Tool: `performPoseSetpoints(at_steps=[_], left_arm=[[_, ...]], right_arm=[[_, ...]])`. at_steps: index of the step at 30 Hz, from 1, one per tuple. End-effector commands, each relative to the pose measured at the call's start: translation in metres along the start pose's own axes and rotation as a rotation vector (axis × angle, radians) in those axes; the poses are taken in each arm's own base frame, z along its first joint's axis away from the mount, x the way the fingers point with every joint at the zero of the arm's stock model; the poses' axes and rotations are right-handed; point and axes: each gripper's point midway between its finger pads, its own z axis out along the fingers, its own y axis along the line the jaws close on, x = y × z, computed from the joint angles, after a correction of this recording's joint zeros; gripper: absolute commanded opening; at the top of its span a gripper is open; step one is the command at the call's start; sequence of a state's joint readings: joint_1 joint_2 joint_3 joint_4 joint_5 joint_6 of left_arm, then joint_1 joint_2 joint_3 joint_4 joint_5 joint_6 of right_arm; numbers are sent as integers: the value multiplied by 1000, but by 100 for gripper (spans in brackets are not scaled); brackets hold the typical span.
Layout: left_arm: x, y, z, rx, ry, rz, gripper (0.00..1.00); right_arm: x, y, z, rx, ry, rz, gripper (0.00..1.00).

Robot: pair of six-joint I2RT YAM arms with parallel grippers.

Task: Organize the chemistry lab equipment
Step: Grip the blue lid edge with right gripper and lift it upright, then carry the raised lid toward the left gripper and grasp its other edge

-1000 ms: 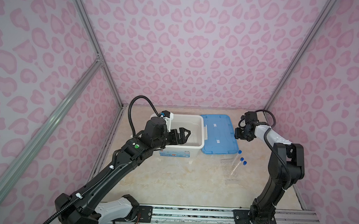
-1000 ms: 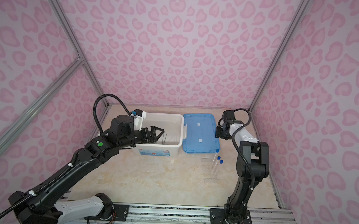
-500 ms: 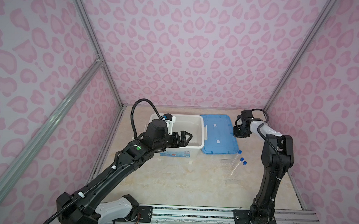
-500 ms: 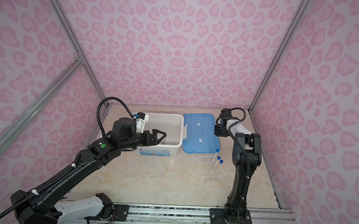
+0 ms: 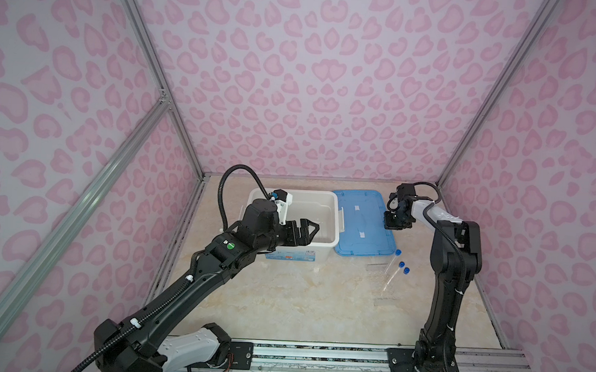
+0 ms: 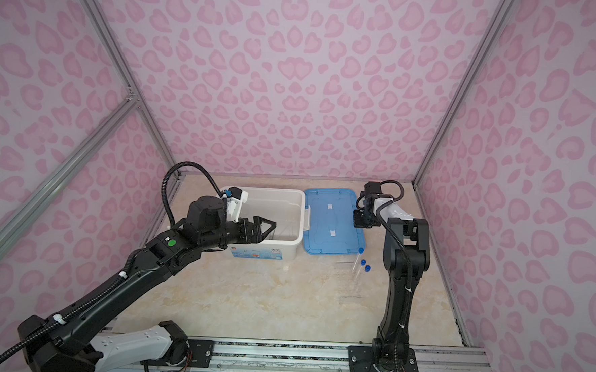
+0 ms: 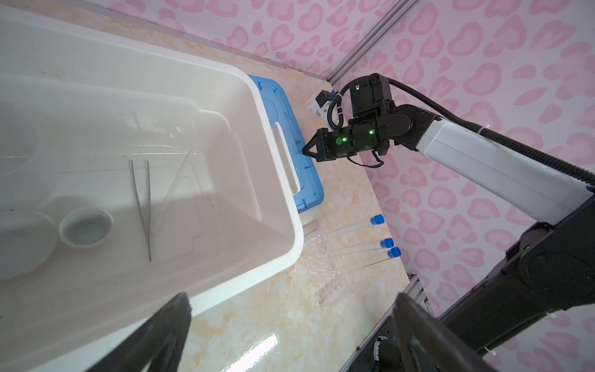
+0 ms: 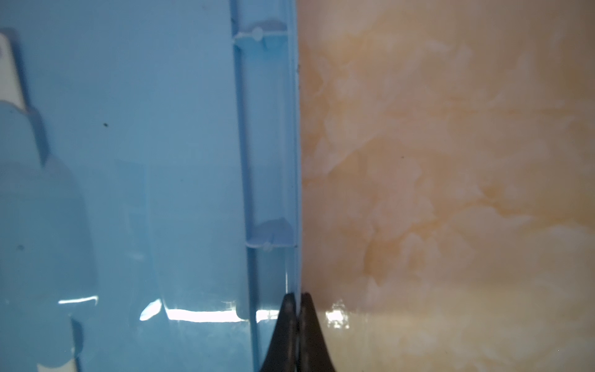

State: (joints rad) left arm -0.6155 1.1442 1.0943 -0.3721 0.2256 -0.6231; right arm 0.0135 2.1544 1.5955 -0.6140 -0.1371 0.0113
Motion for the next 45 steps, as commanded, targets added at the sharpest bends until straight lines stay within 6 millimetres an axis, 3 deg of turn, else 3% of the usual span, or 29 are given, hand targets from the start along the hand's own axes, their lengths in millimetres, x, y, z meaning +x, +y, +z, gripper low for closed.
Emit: performPoseSetpoints(at_steps=[1, 7, 13, 20, 25, 32, 33, 35, 39, 45], left_arm=[[-7, -2, -3, 0, -24, 29, 99], [-8, -2, 0, -1, -27, 27, 99], [-13, -16, 7, 62, -19, 18, 100], [-24, -35, 11, 156, -44, 35, 99], [-31, -55, 11, 255, -87, 60, 98], [-43, -80, 2, 338, -154, 170, 99], [-47, -84, -1, 351, -175, 181, 98], [-54, -88, -8, 360, -217, 201, 98], [-61, -91, -14, 363, -270, 247, 98], [-53, -95, 5, 428, -227, 240, 98]], right_arm=[[8, -8, -2, 43, 10, 2, 0], [-12, -19, -44, 51, -109, 55, 0], [-25, -27, -88, 77, -187, 80, 0], [-37, -34, -154, 97, -329, 120, 0], [-39, -36, -196, 103, -414, 139, 0], [-38, -37, -275, 120, -602, 162, 0], [-30, -38, -277, 128, -608, 163, 0], [-25, -39, -299, 143, -663, 163, 0], [-16, -27, -337, 88, -743, 153, 0], [-6, 20, -390, -120, -855, 91, 0]])
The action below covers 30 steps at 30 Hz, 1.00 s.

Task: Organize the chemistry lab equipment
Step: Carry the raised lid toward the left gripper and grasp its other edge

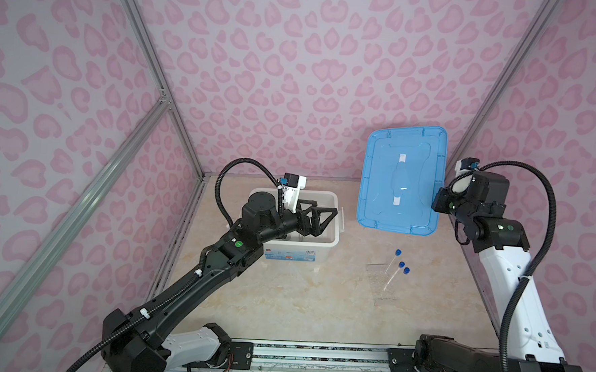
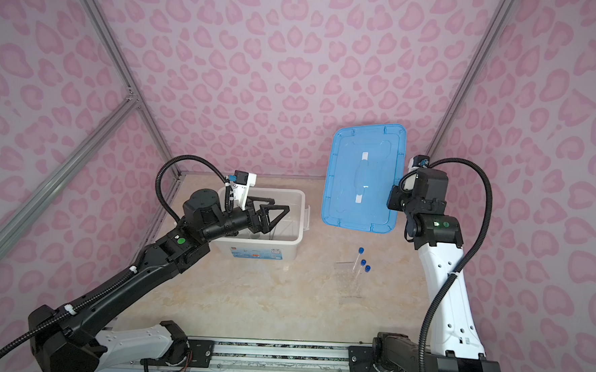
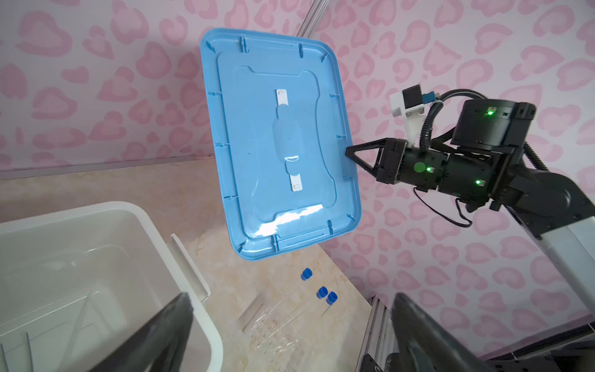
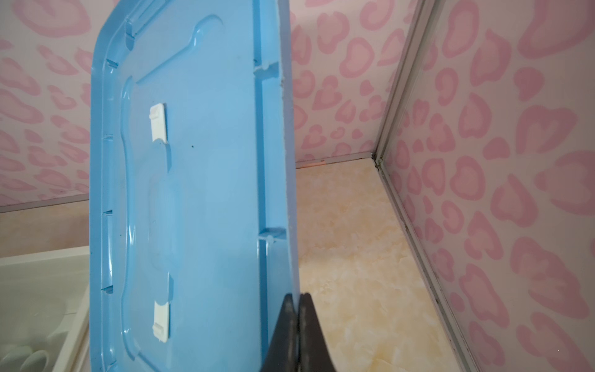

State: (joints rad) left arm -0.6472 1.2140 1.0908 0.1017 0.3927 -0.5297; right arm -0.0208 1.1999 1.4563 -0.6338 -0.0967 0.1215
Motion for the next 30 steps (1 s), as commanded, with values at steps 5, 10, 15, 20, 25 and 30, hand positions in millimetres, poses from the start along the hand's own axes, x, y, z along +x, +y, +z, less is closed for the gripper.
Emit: performPoseSetpoints(at_steps=[5, 10, 15, 20, 25, 30], left_arm=[[-8, -7, 11, 80, -54, 20, 99], [-17, -5, 4, 40, -85, 30, 100], [-16, -6, 4, 46, -79, 9, 92], [-21, -4, 1, 37, -92, -24, 84], [-25, -1, -4, 24, -104, -31, 76], [-27, 6, -6, 1, -110, -37, 61]], right_arm=[[-16, 75, -34, -311, -84, 45, 0], [-10, 105, -37, -436, -76, 57, 0], [-2, 110, -30, -447, -58, 60, 0], [8, 111, -21, -443, -33, 45, 0], [14, 112, -16, -438, -32, 31, 0], [21, 120, -12, -445, -25, 0, 0]])
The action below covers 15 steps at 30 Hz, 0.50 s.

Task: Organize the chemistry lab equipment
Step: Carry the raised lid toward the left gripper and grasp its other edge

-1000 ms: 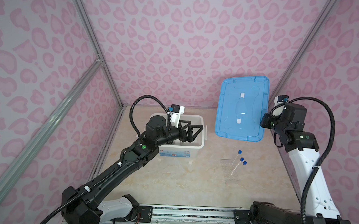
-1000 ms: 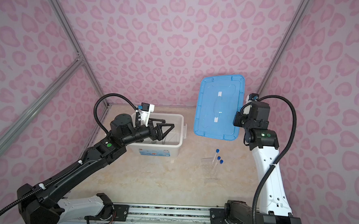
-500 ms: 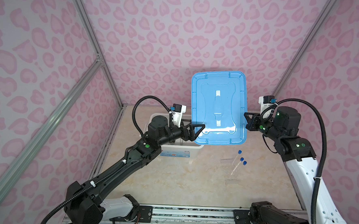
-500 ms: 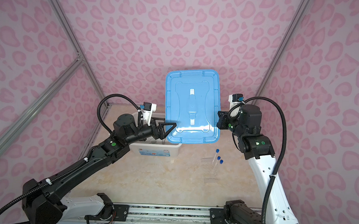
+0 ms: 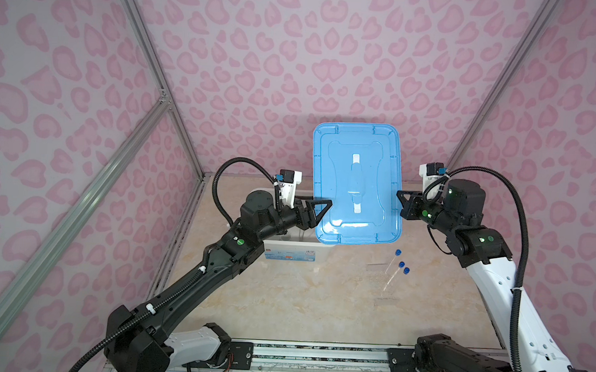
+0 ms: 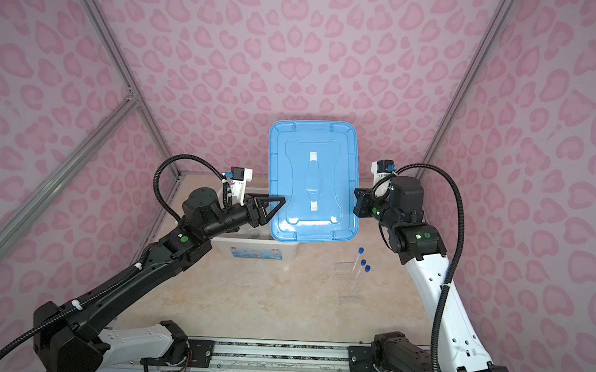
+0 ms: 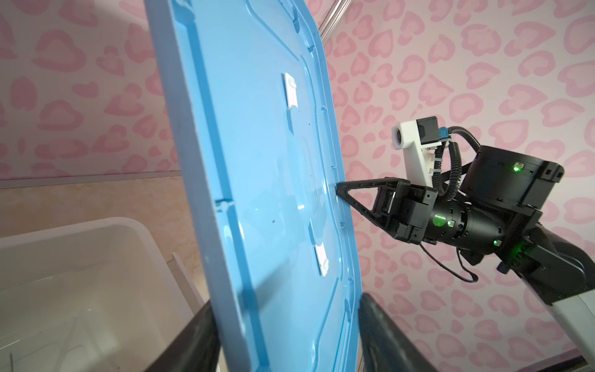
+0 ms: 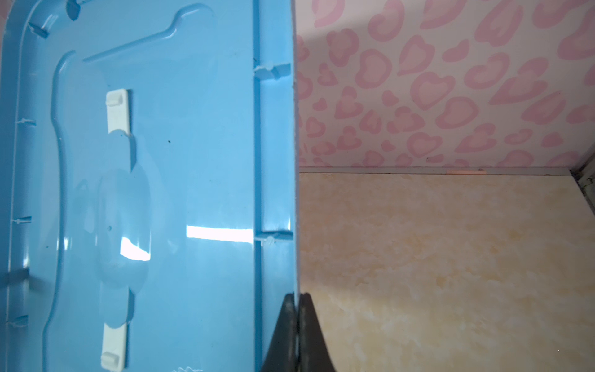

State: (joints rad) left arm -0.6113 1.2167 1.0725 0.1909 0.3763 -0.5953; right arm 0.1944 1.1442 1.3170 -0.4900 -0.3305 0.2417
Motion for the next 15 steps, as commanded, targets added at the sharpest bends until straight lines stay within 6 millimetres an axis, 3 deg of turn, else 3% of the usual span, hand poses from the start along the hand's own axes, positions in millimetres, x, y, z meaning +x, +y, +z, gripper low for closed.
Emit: performPoseSetpoints(at_steps=[1, 15], left_arm=[[-9, -4, -2, 12, -24, 4, 57], [0, 11, -6, -60, 6, -3, 19]], right_arm=[[-10, 6, 4, -19, -48, -38, 0], [4, 28, 25, -83, -11, -68, 0]])
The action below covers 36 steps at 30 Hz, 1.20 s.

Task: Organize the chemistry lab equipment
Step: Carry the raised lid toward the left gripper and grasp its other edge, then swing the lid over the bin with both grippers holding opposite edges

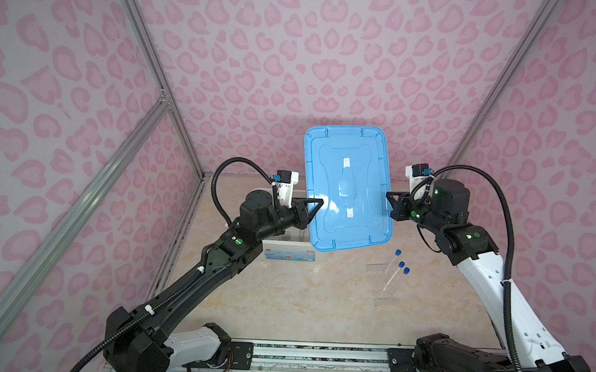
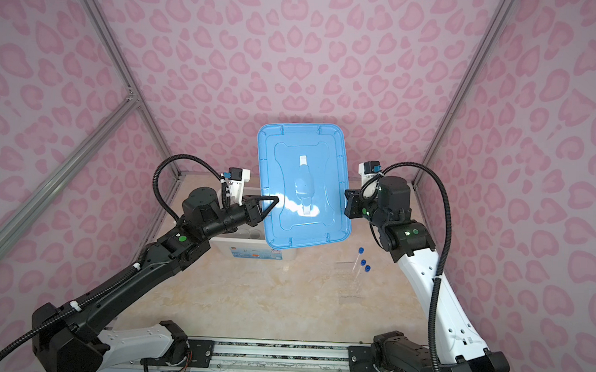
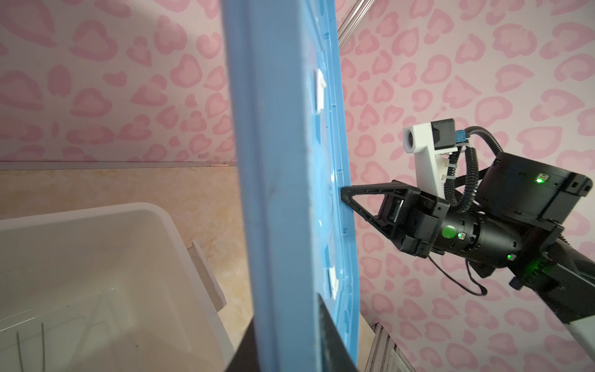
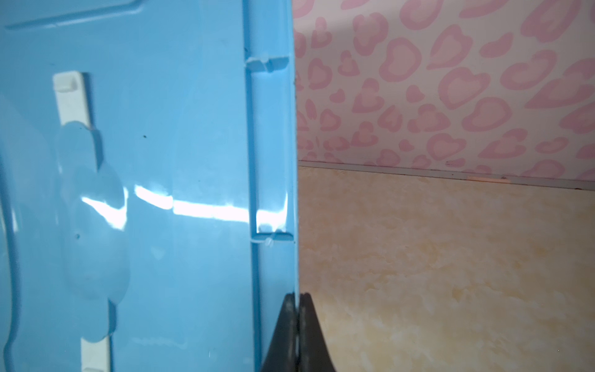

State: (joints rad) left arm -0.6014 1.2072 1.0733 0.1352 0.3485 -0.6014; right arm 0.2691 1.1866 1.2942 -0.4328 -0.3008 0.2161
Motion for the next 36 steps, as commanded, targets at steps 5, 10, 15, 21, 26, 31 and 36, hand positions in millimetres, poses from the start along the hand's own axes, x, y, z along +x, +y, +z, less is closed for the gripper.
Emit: performPoseSetpoints(at_steps=[5, 10, 15, 21, 26, 31, 36], left_arm=[[-4, 4, -4, -38, -7, 26, 8], [-10, 7, -11, -85, -5, 55, 3], [-34, 11, -40, -198, -33, 140, 3], [-61, 23, -92, -483, 30, 392, 3], [-57, 56, -131, -744, 167, 568, 4], [-48, 69, -136, -815, 257, 713, 4], [-36, 76, -121, -853, 337, 816, 4]], right_arm=[[-1, 17, 11, -70, -5, -21, 1], [2, 24, 17, -117, 18, 10, 45], [-6, 27, 21, -132, -10, 53, 67], [-12, 42, 28, -208, -20, 69, 68], [-17, 52, 36, -261, -33, 108, 69], [-26, 60, 48, -308, -29, 157, 75], [-29, 62, 59, -326, -8, 221, 77]])
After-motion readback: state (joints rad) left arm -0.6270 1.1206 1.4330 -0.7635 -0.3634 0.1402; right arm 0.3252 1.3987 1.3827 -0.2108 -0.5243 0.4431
